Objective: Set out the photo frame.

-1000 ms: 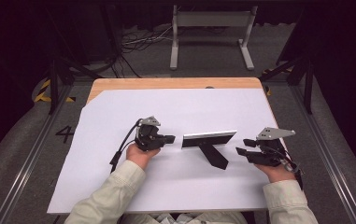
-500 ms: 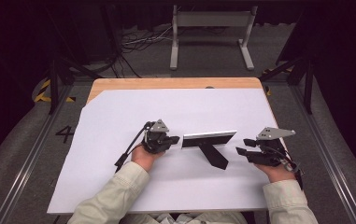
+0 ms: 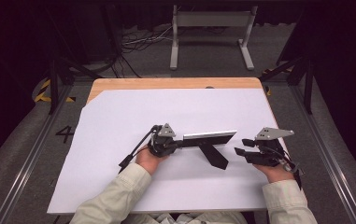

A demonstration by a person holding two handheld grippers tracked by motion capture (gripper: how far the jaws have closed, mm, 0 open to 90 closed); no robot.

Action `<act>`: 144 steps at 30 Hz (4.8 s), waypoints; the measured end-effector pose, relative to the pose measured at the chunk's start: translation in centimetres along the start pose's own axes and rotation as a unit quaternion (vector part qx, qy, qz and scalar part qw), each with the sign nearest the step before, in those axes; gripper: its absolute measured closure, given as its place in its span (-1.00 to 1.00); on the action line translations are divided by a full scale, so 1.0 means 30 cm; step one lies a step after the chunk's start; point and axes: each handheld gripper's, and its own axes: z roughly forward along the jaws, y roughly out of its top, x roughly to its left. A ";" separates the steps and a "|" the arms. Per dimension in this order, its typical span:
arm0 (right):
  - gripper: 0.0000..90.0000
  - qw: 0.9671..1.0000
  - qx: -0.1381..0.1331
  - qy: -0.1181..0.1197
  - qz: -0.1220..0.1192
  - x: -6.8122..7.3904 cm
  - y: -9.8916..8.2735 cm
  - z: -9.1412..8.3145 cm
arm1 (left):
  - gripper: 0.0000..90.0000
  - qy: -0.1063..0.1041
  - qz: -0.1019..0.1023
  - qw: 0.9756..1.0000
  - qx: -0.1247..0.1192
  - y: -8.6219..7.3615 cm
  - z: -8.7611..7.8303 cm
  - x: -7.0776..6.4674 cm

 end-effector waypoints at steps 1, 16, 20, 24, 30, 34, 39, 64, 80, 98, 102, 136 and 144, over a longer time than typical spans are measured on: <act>0.12 1.000 0.000 -0.001 0.001 -0.001 0.000 0.000 | 1.00 0.002 0.001 1.000 0.003 0.000 0.001 -0.001; 0.09 1.000 -0.011 -0.004 0.006 -0.013 0.002 -0.023 | 1.00 -0.033 0.015 0.999 0.012 0.007 -0.001 -0.020; 0.08 1.000 -0.013 -0.004 0.009 -0.015 0.002 -0.028 | 1.00 -0.043 0.022 0.999 0.015 0.010 -0.003 -0.030; 0.07 1.000 -0.014 -0.004 0.011 -0.018 0.002 -0.031 | 1.00 -0.050 0.030 0.998 0.022 0.012 -0.004 -0.043; 0.07 1.000 -0.013 -0.007 0.012 -0.018 0.007 -0.042 | 1.00 -0.062 0.047 0.996 0.034 0.018 -0.006 -0.065; 0.07 1.000 -0.010 -0.008 0.014 -0.018 0.009 -0.047 | 1.00 -0.064 0.054 0.996 0.039 0.022 -0.006 -0.077; 0.12 1.000 -0.001 -0.006 0.027 -0.020 0.014 -0.056 | 1.00 -0.077 0.070 0.993 0.052 0.029 -0.005 -0.098; 0.18 0.998 0.015 -0.008 0.055 -0.023 0.029 -0.094 | 1.00 -0.139 0.111 0.981 0.078 0.044 -0.001 -0.184; 0.18 0.998 0.016 -0.008 0.058 -0.022 0.031 -0.099 | 1.00 -0.193 0.122 0.969 0.093 0.051 0.008 -0.211; 0.17 0.998 0.015 -0.015 0.063 -0.018 0.018 -0.131 | 1.00 -0.234 0.148 0.953 0.119 0.069 0.053 -0.286; 0.17 0.998 0.014 -0.017 0.067 -0.019 0.009 -0.143 | 1.00 -0.238 0.151 0.952 0.120 0.072 0.064 -0.300; 0.18 0.996 0.008 -0.024 0.080 -0.033 0.005 -0.180 | 1.00 -0.285 0.150 0.939 0.119 0.113 0.151 -0.423; 0.19 0.996 0.005 -0.026 0.084 -0.041 0.006 -0.193 | 1.00 -0.280 0.159 0.939 0.120 0.133 0.189 -0.461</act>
